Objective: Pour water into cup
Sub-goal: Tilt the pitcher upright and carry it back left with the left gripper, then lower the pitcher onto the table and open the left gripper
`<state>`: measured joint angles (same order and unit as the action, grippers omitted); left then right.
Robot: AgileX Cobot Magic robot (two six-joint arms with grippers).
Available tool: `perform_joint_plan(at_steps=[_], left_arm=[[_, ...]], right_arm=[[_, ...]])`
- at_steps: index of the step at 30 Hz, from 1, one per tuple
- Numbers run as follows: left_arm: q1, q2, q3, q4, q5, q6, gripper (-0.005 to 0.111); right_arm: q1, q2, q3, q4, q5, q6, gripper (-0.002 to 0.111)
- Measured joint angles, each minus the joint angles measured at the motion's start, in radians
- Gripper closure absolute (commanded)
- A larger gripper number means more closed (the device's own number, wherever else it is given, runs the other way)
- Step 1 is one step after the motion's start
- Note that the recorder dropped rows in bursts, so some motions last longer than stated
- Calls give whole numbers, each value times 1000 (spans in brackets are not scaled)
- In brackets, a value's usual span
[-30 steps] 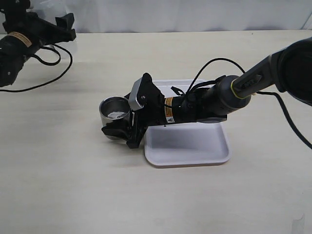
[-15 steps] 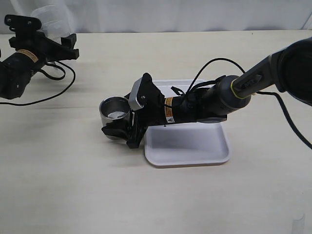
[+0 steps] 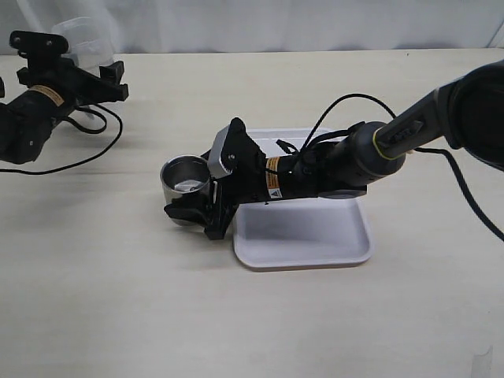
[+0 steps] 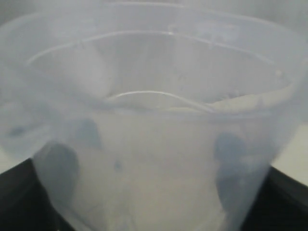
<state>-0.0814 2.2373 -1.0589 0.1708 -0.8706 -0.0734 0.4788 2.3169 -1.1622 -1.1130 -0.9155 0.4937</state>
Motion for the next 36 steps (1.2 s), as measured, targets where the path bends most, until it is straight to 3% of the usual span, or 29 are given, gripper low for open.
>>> perform_joint_plan(at_steps=[12,17,22,25,28,36], left_arm=[[0,14,-2,0,-41,27,106],[0,14,-2,0,-41,21,83],[0,14,-2,0,-37,20,43],[0,14,-2,0,-37,20,28],[0,17,-2,-4,7,20,23],[0,26,-2,-4,60,11,23]], right_arm=[[0,0,0,0,0,0,104],[0,0,0,0,0,0,104],[0,0,0,0,0,0,104],[0,0,0,0,0,0,104],[0,0,0,0,0,0,104],[0,0,0,0,0,0,104]])
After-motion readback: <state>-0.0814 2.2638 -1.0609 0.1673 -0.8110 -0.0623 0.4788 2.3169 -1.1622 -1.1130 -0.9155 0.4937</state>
